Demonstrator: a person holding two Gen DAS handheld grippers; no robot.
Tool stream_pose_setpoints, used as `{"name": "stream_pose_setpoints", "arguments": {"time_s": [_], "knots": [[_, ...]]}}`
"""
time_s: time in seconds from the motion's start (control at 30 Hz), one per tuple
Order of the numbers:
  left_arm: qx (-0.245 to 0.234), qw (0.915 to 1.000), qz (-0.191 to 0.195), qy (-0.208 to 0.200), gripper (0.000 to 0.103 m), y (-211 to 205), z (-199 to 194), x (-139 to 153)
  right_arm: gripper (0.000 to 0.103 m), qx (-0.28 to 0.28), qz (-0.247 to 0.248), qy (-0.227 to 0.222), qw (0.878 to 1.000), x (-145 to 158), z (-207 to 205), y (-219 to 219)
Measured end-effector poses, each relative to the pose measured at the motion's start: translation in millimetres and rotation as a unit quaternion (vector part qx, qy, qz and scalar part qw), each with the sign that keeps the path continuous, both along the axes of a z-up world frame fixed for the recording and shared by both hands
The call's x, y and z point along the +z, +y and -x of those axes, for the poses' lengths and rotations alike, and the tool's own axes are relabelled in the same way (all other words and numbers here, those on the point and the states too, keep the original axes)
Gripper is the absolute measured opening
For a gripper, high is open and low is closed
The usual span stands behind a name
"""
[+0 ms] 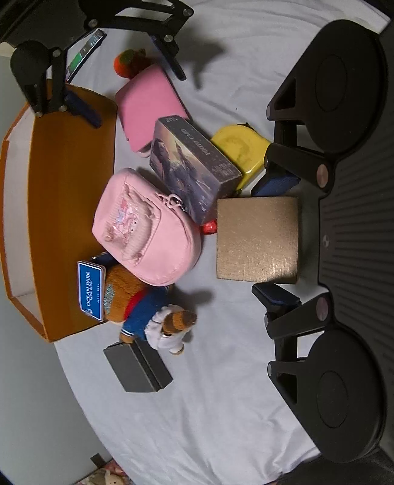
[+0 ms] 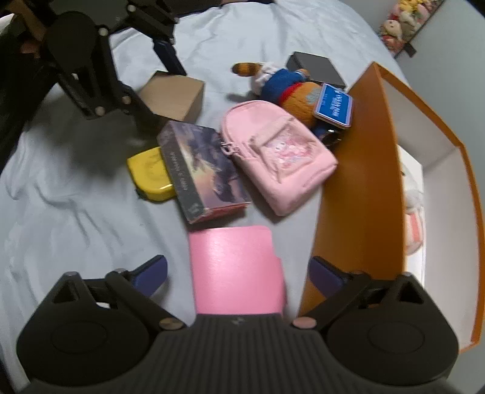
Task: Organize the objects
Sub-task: 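Move the left tool to the tan cube while the right tool reaches the pink wallet, then grasp the tan cube with the left gripper while the right gripper grasps the pink wallet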
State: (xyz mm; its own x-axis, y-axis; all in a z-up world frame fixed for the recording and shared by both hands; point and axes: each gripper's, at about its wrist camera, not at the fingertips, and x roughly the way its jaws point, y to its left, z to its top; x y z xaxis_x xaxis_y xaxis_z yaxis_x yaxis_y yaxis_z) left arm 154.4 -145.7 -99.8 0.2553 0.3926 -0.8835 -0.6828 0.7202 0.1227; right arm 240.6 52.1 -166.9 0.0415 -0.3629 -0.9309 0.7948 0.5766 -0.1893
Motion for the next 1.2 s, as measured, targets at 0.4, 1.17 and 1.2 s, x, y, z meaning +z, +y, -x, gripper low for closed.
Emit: {"name": "stream_pose_setpoints", "arguments": {"time_s": [0.4, 1.17, 1.2], "knots": [[0.003, 0.9999, 0.015, -0.006, 0.072, 8, -3, -7, 0.091, 0.002, -0.041, 0.027, 0.999, -35, -3, -12], [0.025, 0.9994, 0.019, -0.014, 0.071, 9, 1, -9, 0.077, -0.154, -0.108, -0.023, 0.982, -30, -12, -12], [0.025, 0.9994, 0.019, -0.014, 0.071, 9, 1, -9, 0.078, -0.161, -0.109, -0.025, 0.981, -30, -14, -9]]}}
